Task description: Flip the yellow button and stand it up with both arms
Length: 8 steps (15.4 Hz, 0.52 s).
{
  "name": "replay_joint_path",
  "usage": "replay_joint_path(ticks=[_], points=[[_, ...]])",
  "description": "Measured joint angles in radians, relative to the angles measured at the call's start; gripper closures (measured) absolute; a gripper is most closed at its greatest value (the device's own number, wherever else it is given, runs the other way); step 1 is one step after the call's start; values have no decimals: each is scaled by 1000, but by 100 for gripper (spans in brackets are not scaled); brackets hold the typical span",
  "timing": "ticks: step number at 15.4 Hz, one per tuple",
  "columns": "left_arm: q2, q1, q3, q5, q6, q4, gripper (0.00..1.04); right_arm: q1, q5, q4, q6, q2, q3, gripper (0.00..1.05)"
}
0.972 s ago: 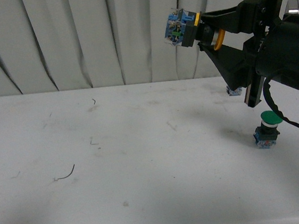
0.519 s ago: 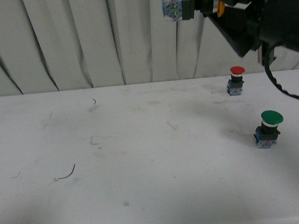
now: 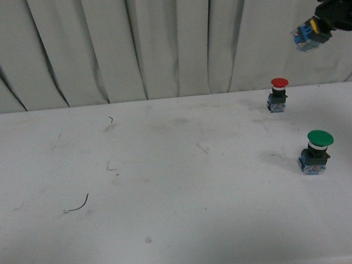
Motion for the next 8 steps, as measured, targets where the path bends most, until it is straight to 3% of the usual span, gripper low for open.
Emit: replay_joint_path(ticks=[4,8], points=[[0,0,0,0,0,0,7,-75,111,-223,-126,88,150,70],[0,0,0,0,0,0,7,-54,185,-355,-126,198,270,70]])
